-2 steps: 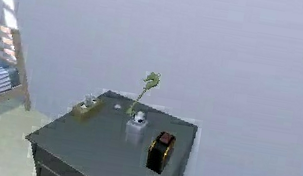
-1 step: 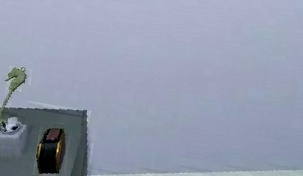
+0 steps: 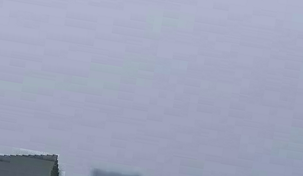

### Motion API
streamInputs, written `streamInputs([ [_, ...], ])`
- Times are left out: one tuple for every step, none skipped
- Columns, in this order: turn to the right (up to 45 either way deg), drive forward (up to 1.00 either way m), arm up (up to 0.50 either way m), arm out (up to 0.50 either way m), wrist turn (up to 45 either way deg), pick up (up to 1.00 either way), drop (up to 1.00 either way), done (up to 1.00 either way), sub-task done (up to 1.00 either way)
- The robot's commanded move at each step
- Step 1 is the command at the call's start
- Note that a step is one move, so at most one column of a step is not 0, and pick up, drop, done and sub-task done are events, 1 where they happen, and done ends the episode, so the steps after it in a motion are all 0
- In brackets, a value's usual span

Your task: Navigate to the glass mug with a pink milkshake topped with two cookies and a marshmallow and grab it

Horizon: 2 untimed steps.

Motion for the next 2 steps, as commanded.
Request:
streamInputs([
  [-9.0, 0.0, 0.0, 0.0, 0.0, 0.0, 0.0, 0.0, 0.0],
  [0.0, 0.6, 0.0, 0.0, 0.0, 0.0, 0.0, 0.0, 0.0],
])
